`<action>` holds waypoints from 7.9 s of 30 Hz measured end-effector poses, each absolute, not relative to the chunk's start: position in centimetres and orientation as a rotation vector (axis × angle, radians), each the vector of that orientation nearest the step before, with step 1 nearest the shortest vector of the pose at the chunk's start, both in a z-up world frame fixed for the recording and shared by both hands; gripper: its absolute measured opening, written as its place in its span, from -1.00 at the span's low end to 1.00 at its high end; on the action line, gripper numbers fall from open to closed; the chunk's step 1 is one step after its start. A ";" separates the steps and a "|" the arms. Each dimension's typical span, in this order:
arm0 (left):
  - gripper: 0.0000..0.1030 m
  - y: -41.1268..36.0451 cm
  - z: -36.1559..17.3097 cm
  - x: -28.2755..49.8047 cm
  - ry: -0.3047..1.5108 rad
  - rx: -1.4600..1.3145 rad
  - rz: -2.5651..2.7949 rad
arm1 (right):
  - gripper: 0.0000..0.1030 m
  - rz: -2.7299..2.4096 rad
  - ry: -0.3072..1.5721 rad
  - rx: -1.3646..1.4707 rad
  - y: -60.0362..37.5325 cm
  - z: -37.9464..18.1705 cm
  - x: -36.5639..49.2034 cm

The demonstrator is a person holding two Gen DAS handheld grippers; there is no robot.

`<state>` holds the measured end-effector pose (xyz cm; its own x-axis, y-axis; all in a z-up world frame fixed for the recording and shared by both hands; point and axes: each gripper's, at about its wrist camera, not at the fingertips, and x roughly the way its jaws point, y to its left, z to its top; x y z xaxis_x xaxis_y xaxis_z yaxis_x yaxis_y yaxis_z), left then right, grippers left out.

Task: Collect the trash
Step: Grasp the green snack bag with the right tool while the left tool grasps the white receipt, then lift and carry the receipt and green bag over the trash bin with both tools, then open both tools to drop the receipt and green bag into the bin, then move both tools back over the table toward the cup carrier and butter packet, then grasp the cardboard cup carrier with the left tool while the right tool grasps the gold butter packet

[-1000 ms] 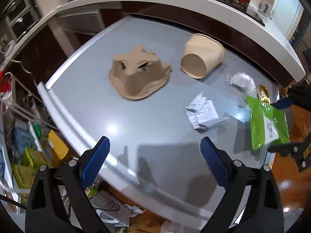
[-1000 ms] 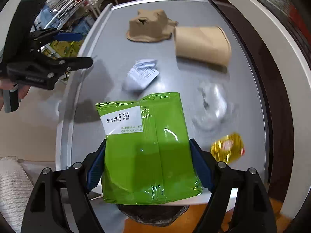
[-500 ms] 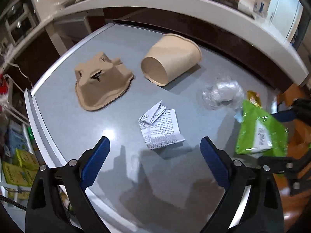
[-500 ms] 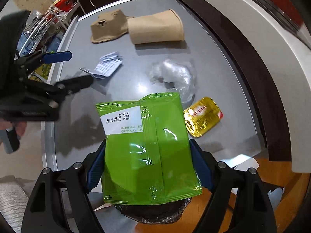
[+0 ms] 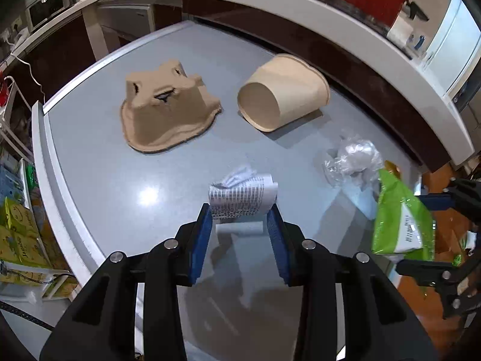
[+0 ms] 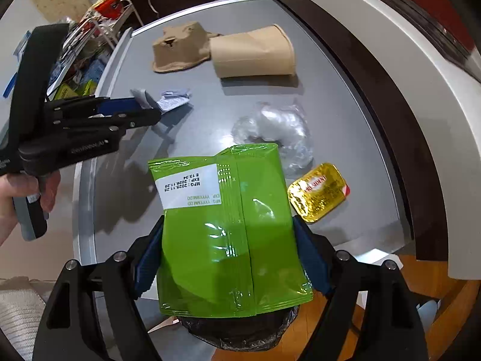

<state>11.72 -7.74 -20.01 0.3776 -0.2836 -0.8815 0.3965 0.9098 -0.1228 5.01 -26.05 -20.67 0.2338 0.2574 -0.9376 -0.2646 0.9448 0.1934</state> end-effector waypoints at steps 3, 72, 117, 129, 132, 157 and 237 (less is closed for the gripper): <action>0.19 -7.2 -20.2 11.4 1.139 0.125 -0.456 | 0.52 0.376 1.290 -0.007 -25.7 -20.7 5.0; -0.25 -5.4 -6.8 -0.2 0.853 0.000 -0.381 | 0.52 0.470 1.016 0.086 -27.9 -9.0 -1.7; -0.25 -13.1 -21.6 -14.2 1.171 0.150 -0.422 | 0.52 0.387 1.422 0.107 -31.2 -26.7 -12.9; -0.24 -15.3 -23.7 -12.4 1.213 0.181 -0.442 | 0.52 0.350 1.453 0.074 -31.1 -29.4 -10.7; -0.13 -15.6 -24.0 -12.1 1.215 0.181 -0.443 | 0.54 0.341 1.455 0.075 -31.3 -29.6 -10.6; 0.59 -11.3 -16.7 -11.2 1.116 0.016 -0.362 | 0.90 0.259 1.098 -0.124 -32.8 -18.6 -10.2; 0.65 -7.0 -18.8 20.7 1.068 0.386 -0.774 | 0.90 0.411 1.301 -0.305 -25.7 -25.9 12.5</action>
<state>20.71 -6.97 -18.80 0.2586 -0.3769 -0.8894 0.7280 0.6812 -0.0770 12.49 -25.67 -25.85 0.2116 0.1213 -0.9698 -0.4576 0.8891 0.0114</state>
